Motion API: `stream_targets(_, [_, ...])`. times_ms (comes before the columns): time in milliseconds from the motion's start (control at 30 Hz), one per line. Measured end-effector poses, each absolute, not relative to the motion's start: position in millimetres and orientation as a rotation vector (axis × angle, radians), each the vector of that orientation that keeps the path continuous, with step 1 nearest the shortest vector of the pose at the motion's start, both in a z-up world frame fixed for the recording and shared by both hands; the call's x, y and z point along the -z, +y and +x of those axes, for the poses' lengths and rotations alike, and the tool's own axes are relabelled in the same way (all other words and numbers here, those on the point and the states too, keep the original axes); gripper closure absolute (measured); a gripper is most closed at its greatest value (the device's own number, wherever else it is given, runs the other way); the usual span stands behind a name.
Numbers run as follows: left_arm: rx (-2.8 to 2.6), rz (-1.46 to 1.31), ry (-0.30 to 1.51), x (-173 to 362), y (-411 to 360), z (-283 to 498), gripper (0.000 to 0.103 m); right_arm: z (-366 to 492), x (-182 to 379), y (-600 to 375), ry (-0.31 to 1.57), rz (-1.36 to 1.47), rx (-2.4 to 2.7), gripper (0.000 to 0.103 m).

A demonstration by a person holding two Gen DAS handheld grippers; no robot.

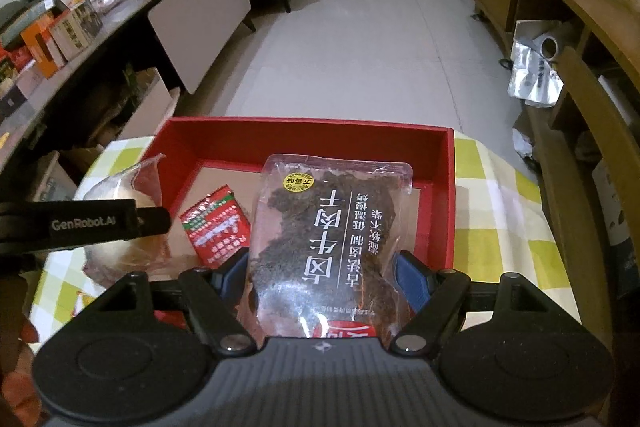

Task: Organize snacks
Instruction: 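Carry the bun bag with the left gripper while the right gripper lowers the jerky bag into the red box, then open both grippers to drop the bun and jerky bags, then withdraw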

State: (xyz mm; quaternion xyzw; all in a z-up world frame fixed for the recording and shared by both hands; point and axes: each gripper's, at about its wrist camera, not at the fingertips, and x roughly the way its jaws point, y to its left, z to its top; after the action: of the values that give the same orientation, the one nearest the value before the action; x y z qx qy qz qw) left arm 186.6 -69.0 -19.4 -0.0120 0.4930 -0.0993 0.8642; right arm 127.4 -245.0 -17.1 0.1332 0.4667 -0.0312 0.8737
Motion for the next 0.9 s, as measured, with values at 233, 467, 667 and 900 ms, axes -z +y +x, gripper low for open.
stream_targets(233, [0.200,0.012,1.041,26.5,-76.2,187.5,0.035,136.0,29.6,-241.4,1.006,0.249,0.058,0.006])
stream_targets(467, [0.191,0.039,1.027,25.3,-77.8,184.5,0.025,135.5,30.1,-243.9,1.009,0.233,0.086,0.004])
stream_targets(667, [0.187,0.048,1.020,22.5,-76.5,182.0,0.022,132.3,23.2,-243.6,0.990,0.226,0.098,0.004])
stream_targets(900, [0.181,0.046,1.001,12.5,-69.5,174.4,0.019,121.7,5.7,-235.4,0.953,0.209,0.080,0.004])
